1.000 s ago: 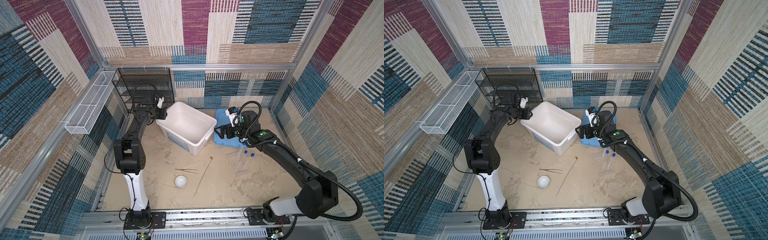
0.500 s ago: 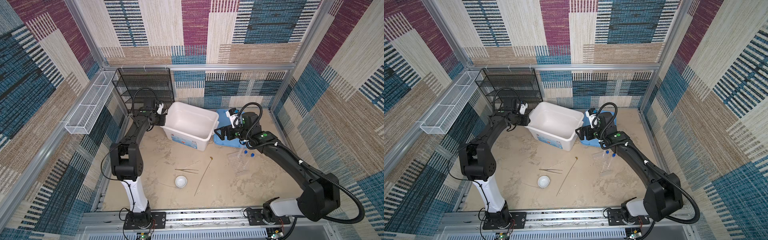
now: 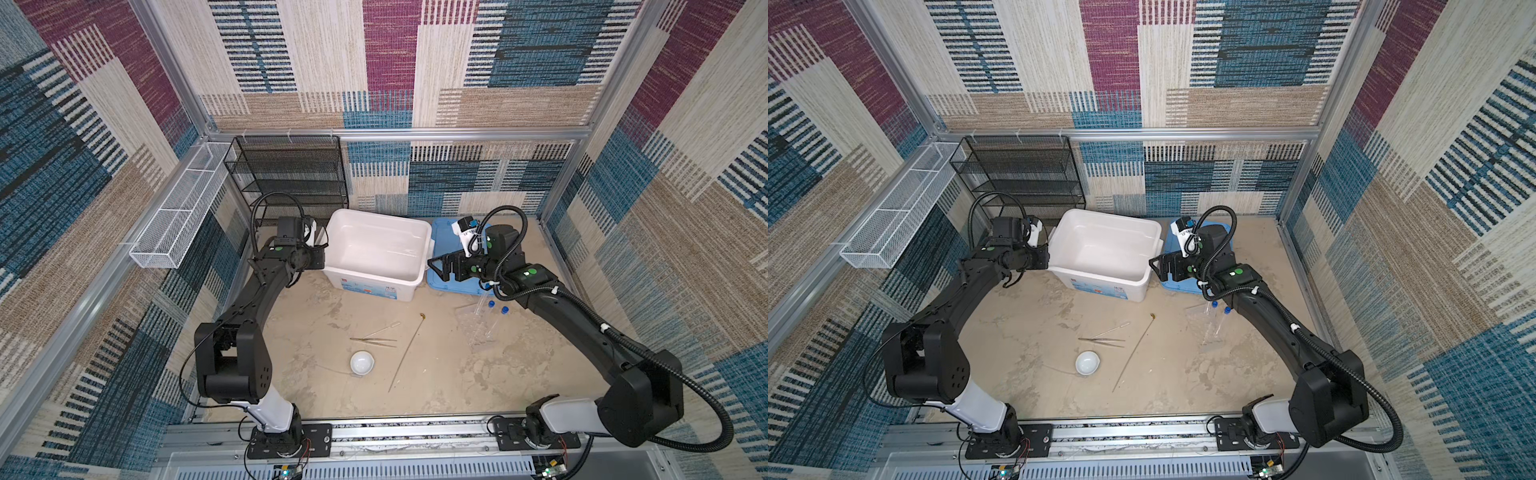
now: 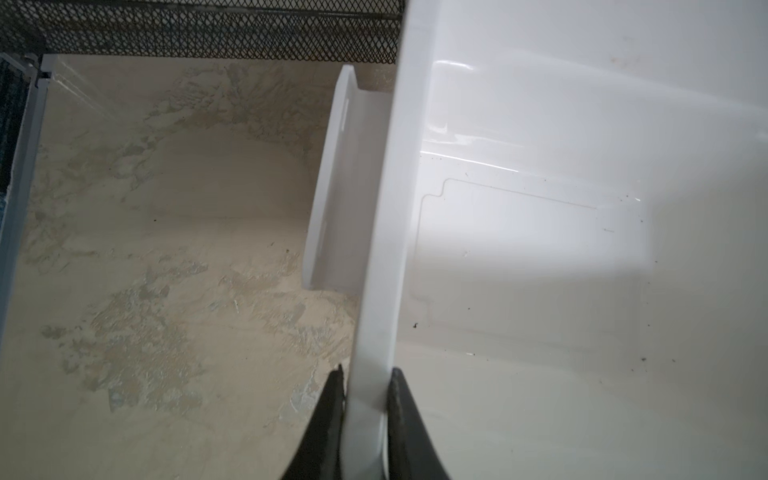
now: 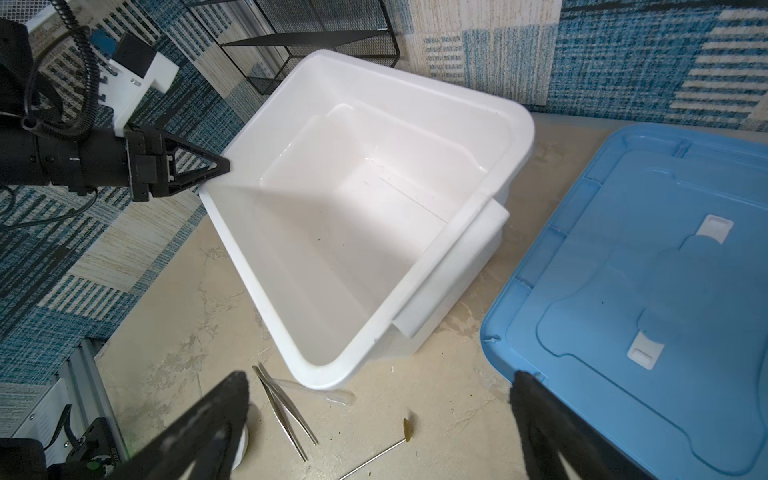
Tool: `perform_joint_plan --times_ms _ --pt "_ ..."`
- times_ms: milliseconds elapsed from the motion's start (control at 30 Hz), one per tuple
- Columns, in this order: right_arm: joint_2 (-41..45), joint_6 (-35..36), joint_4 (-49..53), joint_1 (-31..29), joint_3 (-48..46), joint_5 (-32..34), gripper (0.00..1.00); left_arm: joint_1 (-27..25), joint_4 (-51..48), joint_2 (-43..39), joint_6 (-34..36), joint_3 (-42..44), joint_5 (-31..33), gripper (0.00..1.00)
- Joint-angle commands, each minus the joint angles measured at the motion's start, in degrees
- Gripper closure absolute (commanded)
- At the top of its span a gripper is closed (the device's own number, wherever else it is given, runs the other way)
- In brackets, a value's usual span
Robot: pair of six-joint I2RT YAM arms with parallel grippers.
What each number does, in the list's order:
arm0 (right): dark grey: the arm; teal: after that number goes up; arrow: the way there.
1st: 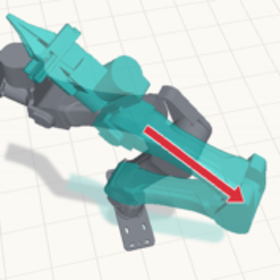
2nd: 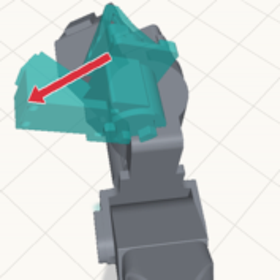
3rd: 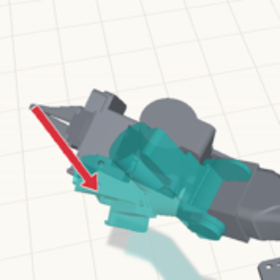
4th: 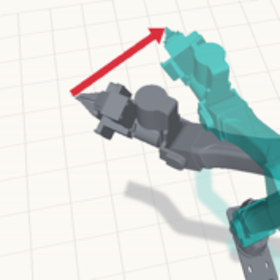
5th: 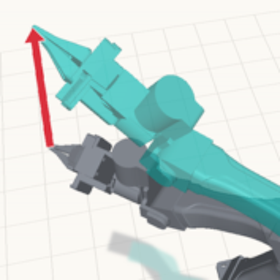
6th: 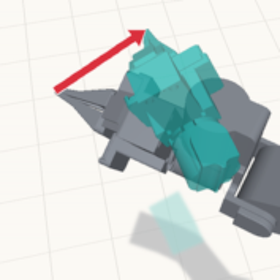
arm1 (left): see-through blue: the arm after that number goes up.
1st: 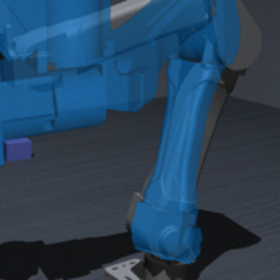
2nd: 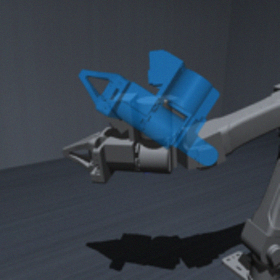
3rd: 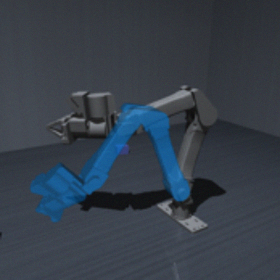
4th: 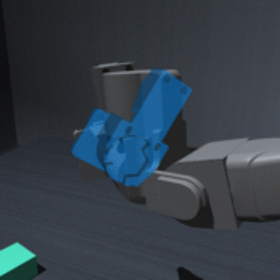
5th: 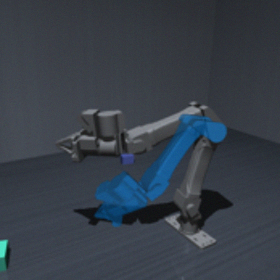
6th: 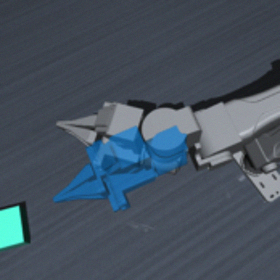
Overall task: Organize the chemistry lab equipment
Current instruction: 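Straighten the white tub with the left gripper in front of the shelf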
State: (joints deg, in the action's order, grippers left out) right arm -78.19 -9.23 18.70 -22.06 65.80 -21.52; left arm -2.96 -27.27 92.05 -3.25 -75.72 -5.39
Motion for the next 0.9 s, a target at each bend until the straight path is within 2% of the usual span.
perform_joint_plan --times_ms 0,300,433,567,700,867 --pt "0.3 -1.1 -2.3 -0.1 -0.2 -1.7 0.00 0.0 -2.0 -2.6 -3.8 1.9 1.4 0.83" --pt "1.6 -2.7 -2.7 -0.2 -1.0 -2.1 0.00 0.1 -8.1 -9.1 -9.0 1.6 1.6 0.81" --pt "1.6 -3.5 -3.1 -0.3 -1.5 -2.3 0.00 -0.2 -7.1 -10.2 -13.1 4.4 2.9 0.79" --pt "2.0 -3.8 -3.2 -0.4 -2.2 -2.3 0.00 -0.3 -1.6 -13.7 -17.6 10.9 6.2 0.81" --pt "2.1 -3.7 -3.2 -0.4 -2.7 -1.9 0.00 -0.7 1.9 -14.9 -20.0 13.3 2.5 0.78" --pt "2.4 -3.9 -3.5 -0.5 -3.4 -1.8 0.00 -1.3 1.4 -14.2 -20.2 12.6 1.5 0.73"
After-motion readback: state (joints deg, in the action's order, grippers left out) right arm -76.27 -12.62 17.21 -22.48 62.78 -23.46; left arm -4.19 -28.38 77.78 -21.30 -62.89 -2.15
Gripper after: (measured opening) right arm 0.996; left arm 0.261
